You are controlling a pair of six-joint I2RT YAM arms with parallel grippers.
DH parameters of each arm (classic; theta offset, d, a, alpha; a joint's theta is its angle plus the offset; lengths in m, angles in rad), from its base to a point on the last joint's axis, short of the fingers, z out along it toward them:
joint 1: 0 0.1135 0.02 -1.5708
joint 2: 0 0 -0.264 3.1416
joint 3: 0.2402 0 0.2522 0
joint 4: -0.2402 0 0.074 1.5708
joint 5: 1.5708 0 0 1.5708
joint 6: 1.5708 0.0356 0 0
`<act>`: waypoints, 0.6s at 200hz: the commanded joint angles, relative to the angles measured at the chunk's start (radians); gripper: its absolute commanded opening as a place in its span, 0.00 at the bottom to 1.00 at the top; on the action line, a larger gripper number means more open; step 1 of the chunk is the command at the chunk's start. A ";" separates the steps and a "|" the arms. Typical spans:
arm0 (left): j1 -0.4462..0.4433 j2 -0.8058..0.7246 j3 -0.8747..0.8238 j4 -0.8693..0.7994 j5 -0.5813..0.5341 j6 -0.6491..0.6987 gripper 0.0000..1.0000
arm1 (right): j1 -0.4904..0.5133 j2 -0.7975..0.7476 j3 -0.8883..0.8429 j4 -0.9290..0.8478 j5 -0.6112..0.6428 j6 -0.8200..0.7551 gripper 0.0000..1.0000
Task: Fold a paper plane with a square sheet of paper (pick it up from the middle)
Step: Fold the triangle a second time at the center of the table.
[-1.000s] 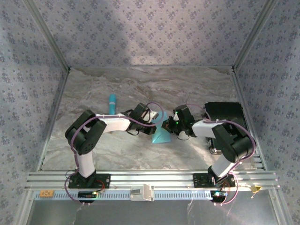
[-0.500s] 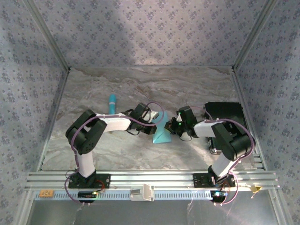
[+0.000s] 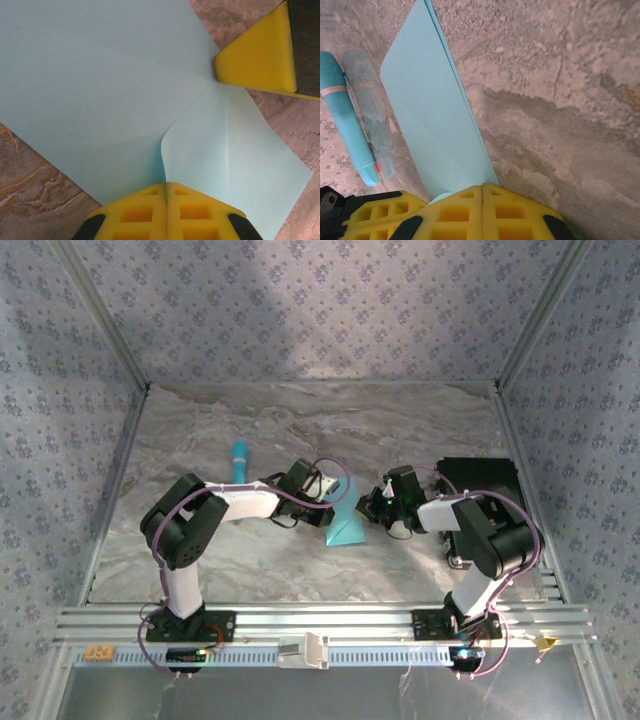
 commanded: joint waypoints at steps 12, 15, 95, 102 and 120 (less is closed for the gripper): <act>0.003 0.032 -0.003 -0.075 -0.002 0.013 0.00 | -0.012 -0.074 0.032 -0.118 0.032 -0.042 0.06; 0.003 0.032 -0.004 -0.075 -0.002 0.013 0.00 | -0.012 -0.084 0.040 -0.132 0.031 -0.049 0.06; 0.002 0.032 -0.002 -0.073 -0.004 0.010 0.00 | 0.117 -0.105 0.055 -0.138 0.006 -0.024 0.05; 0.003 0.031 -0.003 -0.074 -0.004 0.011 0.00 | 0.124 -0.096 0.053 -0.125 0.007 -0.016 0.05; 0.003 0.029 -0.005 -0.071 -0.004 0.011 0.00 | 0.142 -0.073 0.052 -0.098 0.012 -0.004 0.05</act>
